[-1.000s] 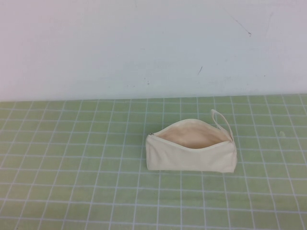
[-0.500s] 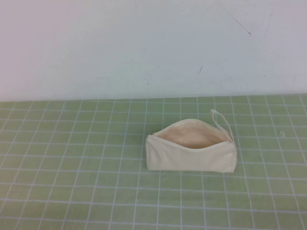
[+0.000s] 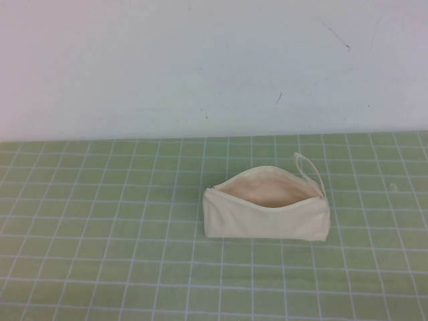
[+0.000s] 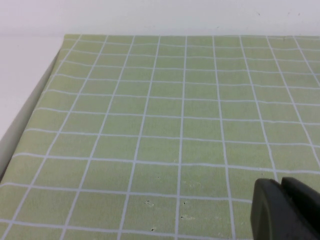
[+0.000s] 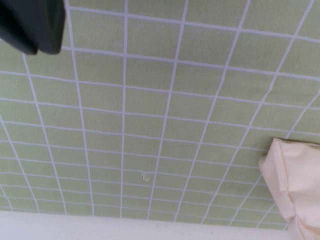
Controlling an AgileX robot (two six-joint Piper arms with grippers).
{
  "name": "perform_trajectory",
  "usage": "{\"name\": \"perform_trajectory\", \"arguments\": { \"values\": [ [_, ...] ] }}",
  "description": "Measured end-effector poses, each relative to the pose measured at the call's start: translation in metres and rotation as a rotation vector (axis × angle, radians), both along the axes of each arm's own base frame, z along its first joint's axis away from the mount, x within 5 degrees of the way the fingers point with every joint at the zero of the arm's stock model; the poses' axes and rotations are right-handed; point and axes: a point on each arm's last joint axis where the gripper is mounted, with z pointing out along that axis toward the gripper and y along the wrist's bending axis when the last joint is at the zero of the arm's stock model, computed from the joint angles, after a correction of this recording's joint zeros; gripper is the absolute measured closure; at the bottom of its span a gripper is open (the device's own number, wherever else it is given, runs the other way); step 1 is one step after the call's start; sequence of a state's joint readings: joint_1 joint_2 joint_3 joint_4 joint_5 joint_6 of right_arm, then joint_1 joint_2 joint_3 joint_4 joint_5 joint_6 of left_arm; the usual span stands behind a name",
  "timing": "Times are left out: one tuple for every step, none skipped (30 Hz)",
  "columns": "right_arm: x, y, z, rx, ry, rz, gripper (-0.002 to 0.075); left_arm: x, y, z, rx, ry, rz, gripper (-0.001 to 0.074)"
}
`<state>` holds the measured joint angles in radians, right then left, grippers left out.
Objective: Put eraser into pencil case
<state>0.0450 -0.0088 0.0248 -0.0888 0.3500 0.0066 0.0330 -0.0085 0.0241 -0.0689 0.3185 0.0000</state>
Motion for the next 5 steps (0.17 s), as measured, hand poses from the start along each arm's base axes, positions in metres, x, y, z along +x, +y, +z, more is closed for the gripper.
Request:
{"name": "perform_trajectory", "arguments": {
  "values": [
    [0.0000, 0.0000, 0.0000, 0.000, 0.000, 0.000, 0.0727, 0.0000, 0.0000, 0.0000, 0.000, 0.000, 0.000, 0.0736],
    [0.0000, 0.0000, 0.0000, 0.000, 0.000, 0.000, 0.0727, 0.0000, 0.0000, 0.0000, 0.000, 0.000, 0.000, 0.0736],
    [0.0000, 0.0000, 0.0000, 0.000, 0.000, 0.000, 0.0727, 0.0000, 0.0000, 0.0000, 0.000, 0.000, 0.000, 0.0736],
    [0.0000, 0.0000, 0.0000, 0.000, 0.000, 0.000, 0.0727, 0.0000, 0.0000, 0.0000, 0.001, 0.000, 0.000, 0.0736],
    [0.0000, 0.0000, 0.0000, 0.000, 0.000, 0.000, 0.0727, 0.0000, 0.0000, 0.0000, 0.001, 0.000, 0.000, 0.0736]
  ]
}}
